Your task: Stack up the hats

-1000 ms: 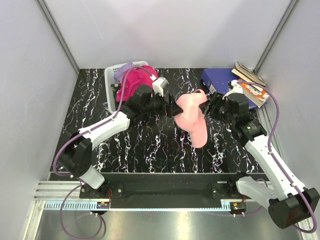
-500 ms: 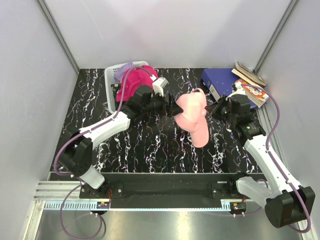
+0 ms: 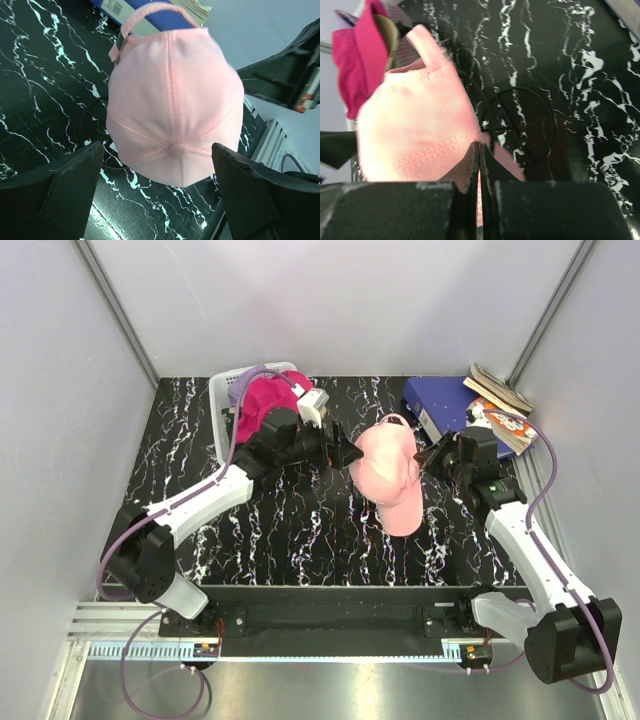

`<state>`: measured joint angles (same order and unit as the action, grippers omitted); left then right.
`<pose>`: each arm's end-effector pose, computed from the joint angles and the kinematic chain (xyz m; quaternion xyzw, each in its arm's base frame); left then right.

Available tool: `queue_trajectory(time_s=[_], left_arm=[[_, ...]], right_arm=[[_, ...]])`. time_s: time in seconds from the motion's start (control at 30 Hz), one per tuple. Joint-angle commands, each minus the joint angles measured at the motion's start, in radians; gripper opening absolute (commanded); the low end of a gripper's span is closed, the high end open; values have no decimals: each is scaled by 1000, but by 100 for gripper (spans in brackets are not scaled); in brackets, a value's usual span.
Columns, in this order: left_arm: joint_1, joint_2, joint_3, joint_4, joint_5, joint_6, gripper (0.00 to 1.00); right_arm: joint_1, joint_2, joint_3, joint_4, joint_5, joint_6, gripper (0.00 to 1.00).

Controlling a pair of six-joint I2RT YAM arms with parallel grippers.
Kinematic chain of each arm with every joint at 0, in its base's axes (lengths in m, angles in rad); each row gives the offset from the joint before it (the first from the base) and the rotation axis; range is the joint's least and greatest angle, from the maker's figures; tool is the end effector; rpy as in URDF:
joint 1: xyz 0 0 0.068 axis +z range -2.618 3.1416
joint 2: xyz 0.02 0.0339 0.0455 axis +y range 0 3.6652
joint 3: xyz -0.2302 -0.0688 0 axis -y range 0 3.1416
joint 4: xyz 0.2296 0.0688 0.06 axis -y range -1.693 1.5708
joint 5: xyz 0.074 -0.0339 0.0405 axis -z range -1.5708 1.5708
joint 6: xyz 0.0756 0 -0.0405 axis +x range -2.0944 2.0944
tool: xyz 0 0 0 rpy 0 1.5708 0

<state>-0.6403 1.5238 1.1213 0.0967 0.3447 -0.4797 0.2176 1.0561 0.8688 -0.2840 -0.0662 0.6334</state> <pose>0.2914 -0.2489 0.2650 0.1648 0.7839 -0.4266 0.4200 0.2690 0.0646 0.2622 0.1590 0.8374 0.2412 0.4640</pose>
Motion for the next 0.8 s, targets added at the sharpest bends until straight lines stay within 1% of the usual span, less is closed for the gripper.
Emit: queue_trajectory(time_s=[0.0, 0.07, 0.27, 0.53, 0.77], left_arm=[[-2, -60, 43, -9, -55, 13, 93], [-2, -59, 46, -14, -61, 18, 94], [-2, -48, 54, -22, -61, 16, 94], [-1, -51, 89, -63, -128, 30, 96], [-1, -53, 113, -81, -154, 39, 97]], right_arm=[[-17, 36, -5, -29, 62, -15, 0], [-15, 64, 7, -29, 87, -14, 0], [-17, 130, 32, -27, 103, -9, 0], [-18, 186, 21, -21, 123, 2, 0], [-18, 186, 33, -1, 114, 11, 0]])
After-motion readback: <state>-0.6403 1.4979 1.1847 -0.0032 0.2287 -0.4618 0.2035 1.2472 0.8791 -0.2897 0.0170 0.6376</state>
